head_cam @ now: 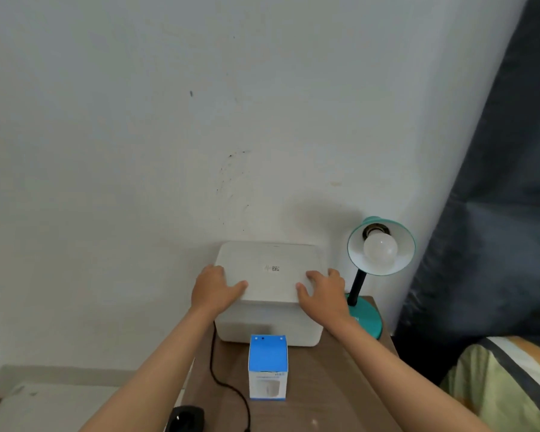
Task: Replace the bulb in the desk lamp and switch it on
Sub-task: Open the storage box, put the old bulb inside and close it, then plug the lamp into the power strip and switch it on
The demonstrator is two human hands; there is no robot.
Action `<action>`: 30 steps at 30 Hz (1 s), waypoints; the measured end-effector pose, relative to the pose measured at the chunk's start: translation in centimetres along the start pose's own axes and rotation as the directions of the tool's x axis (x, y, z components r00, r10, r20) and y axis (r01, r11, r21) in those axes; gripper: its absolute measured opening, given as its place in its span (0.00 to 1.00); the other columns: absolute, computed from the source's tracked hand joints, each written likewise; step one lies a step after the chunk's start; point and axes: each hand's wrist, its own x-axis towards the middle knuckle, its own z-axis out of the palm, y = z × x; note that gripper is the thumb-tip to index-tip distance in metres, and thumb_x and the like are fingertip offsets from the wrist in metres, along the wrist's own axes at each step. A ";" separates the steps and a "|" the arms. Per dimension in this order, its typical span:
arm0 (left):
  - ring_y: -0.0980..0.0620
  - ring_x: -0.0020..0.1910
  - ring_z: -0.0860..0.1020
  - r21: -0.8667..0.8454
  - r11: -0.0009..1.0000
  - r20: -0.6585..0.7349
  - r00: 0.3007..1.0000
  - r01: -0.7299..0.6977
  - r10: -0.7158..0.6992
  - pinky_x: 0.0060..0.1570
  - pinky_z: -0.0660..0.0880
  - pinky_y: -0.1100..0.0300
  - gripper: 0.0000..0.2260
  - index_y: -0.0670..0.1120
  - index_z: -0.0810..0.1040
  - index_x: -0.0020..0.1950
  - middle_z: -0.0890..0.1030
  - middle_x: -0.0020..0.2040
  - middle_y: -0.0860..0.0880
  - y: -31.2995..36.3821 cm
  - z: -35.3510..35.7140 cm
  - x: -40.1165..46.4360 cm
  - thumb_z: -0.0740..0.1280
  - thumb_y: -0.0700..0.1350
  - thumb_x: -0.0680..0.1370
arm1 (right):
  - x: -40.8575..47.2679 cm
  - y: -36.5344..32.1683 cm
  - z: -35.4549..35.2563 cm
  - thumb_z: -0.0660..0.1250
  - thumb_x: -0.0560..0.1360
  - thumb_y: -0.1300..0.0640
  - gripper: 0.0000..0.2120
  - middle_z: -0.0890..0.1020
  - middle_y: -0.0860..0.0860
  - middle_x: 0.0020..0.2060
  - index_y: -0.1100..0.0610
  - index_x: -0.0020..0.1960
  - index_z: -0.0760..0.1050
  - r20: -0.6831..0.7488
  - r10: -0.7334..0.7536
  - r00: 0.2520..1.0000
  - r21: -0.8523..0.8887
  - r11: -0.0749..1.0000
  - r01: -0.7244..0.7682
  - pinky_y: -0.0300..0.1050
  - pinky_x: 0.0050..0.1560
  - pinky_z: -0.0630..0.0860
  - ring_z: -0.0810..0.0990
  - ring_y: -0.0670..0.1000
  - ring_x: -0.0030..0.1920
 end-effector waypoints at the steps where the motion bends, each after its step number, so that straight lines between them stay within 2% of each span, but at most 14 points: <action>1: 0.43 0.55 0.74 0.020 1.000 0.006 1.000 -0.004 0.004 0.49 0.74 0.53 0.24 0.39 0.74 0.52 0.75 0.55 0.43 -0.3 0.5 0.2 0.69 0.58 0.70 | 0.1 0.2 0.3 0.62 0.76 0.48 0.23 0.62 0.64 0.68 0.56 0.68 0.68 -0.002 -0.007 1.000 -0.011 1.000 0.007 0.53 0.67 0.63 0.58 0.63 0.70; 3: 0.42 0.60 0.73 0.044 0.999 0.024 1.000 -0.018 0.017 0.53 0.74 0.52 0.25 0.39 0.74 0.56 0.72 0.63 0.40 -0.8 1.2 0.5 0.67 0.59 0.72 | 0.1 0.5 0.8 0.60 0.76 0.48 0.24 0.58 0.64 0.70 0.55 0.70 0.65 -0.001 -0.021 1.000 -0.030 0.999 0.021 0.54 0.68 0.61 0.55 0.63 0.71; 6: 0.39 0.69 0.65 0.104 0.994 0.074 0.997 -0.038 0.030 0.60 0.71 0.50 0.26 0.40 0.71 0.60 0.59 0.74 0.38 -1.2 1.7 0.9 0.64 0.60 0.74 | 0.2 0.7 1.1 0.58 0.77 0.48 0.24 0.56 0.64 0.72 0.54 0.71 0.63 0.020 -0.029 0.999 -0.055 0.998 0.030 0.55 0.69 0.60 0.53 0.63 0.72; 10: 0.38 0.72 0.60 0.185 0.982 0.183 0.983 -0.041 0.006 0.68 0.66 0.48 0.33 0.40 0.63 0.69 0.50 0.76 0.37 -1.3 1.7 1.6 0.59 0.62 0.75 | 0.5 0.8 1.2 0.55 0.78 0.48 0.24 0.56 0.65 0.71 0.54 0.71 0.61 0.048 -0.024 0.999 -0.147 0.989 0.031 0.55 0.68 0.61 0.57 0.64 0.70; 13: 0.39 0.75 0.52 0.221 0.973 0.277 0.961 -0.059 -0.005 0.72 0.59 0.45 0.38 0.39 0.55 0.73 0.45 0.76 0.37 -1.2 1.0 1.8 0.59 0.64 0.74 | 0.7 0.6 1.0 0.51 0.79 0.46 0.24 0.52 0.67 0.73 0.54 0.73 0.58 0.099 0.014 0.995 -0.221 0.975 0.009 0.57 0.72 0.55 0.53 0.65 0.72; 15: 0.41 0.76 0.46 0.173 0.983 0.252 0.967 -0.062 0.017 0.73 0.53 0.43 0.38 0.39 0.52 0.74 0.45 0.76 0.37 -1.3 0.7 0.6 0.59 0.63 0.75 | 0.0 0.4 1.0 0.50 0.79 0.45 0.25 0.50 0.69 0.73 0.54 0.73 0.58 0.085 0.001 0.996 -0.252 0.967 0.021 0.57 0.74 0.50 0.49 0.65 0.74; 16: 0.42 0.76 0.45 0.113 0.992 0.206 0.978 -0.055 0.031 0.74 0.51 0.43 0.38 0.40 0.51 0.74 0.46 0.77 0.38 -1.3 0.6 -0.5 0.60 0.62 0.75 | -0.8 0.3 1.1 0.52 0.79 0.46 0.24 0.51 0.69 0.73 0.55 0.72 0.60 0.049 -0.043 0.998 -0.243 0.968 0.054 0.57 0.73 0.50 0.49 0.65 0.74; 19: 0.45 0.76 0.48 -0.078 0.995 0.051 0.997 -0.054 0.058 0.75 0.49 0.47 0.34 0.43 0.53 0.75 0.52 0.77 0.41 -2.5 0.6 -5.1 0.62 0.57 0.76 | -5.2 -0.2 1.8 0.59 0.76 0.49 0.20 0.68 0.65 0.66 0.59 0.64 0.71 -0.114 -0.253 0.961 -0.102 0.965 0.242 0.55 0.66 0.65 0.65 0.63 0.67; 21: 0.46 0.76 0.53 -0.132 0.988 -0.016 0.997 -0.075 0.073 0.74 0.53 0.49 0.32 0.45 0.57 0.74 0.58 0.76 0.43 -4.0 0.7 -8.6 0.64 0.55 0.76 | -9.2 -0.4 2.9 0.61 0.74 0.51 0.17 0.76 0.57 0.54 0.59 0.57 0.75 -0.174 -0.369 0.913 -0.013 0.928 0.373 0.43 0.56 0.71 0.74 0.56 0.57; 23: 0.46 0.74 0.58 -0.131 0.990 -0.027 0.999 -0.047 0.044 0.73 0.57 0.53 0.31 0.44 0.60 0.73 0.62 0.74 0.43 -6.0 1.0 -12.2 0.66 0.53 0.75 | -13.1 -0.5 4.5 0.65 0.72 0.55 0.11 0.77 0.51 0.45 0.57 0.53 0.77 -0.150 -0.419 0.895 0.058 0.900 0.431 0.33 0.49 0.69 0.75 0.48 0.48; 26: 0.47 0.73 0.61 -0.095 0.995 0.012 0.999 0.031 -0.030 0.71 0.60 0.55 0.32 0.44 0.62 0.72 0.64 0.73 0.45 -9.3 1.7 -17.3 0.67 0.55 0.73 | -17.5 0.0 7.4 0.69 0.70 0.58 0.05 0.79 0.48 0.40 0.55 0.47 0.78 -0.037 -0.323 0.946 0.221 0.920 0.323 0.31 0.43 0.71 0.76 0.44 0.41; 28: 0.46 0.71 0.64 -0.079 0.995 0.029 0.998 0.063 -0.061 0.70 0.63 0.54 0.32 0.45 0.63 0.71 0.67 0.71 0.46 -11.1 2.1 -20.1 0.68 0.56 0.72 | -19.2 0.1 9.0 0.70 0.71 0.56 0.04 0.79 0.47 0.39 0.53 0.45 0.77 0.100 -0.151 0.984 0.263 0.957 0.120 0.30 0.41 0.71 0.77 0.44 0.40; 30: 0.47 0.70 0.65 -0.068 0.993 0.041 0.995 0.092 -0.089 0.69 0.64 0.55 0.32 0.45 0.62 0.72 0.67 0.70 0.47 -12.3 2.3 -22.3 0.67 0.56 0.72 | -19.9 -0.2 10.0 0.70 0.71 0.51 0.06 0.79 0.46 0.37 0.49 0.42 0.73 0.208 0.035 0.978 0.236 0.968 -0.085 0.35 0.39 0.74 0.77 0.44 0.39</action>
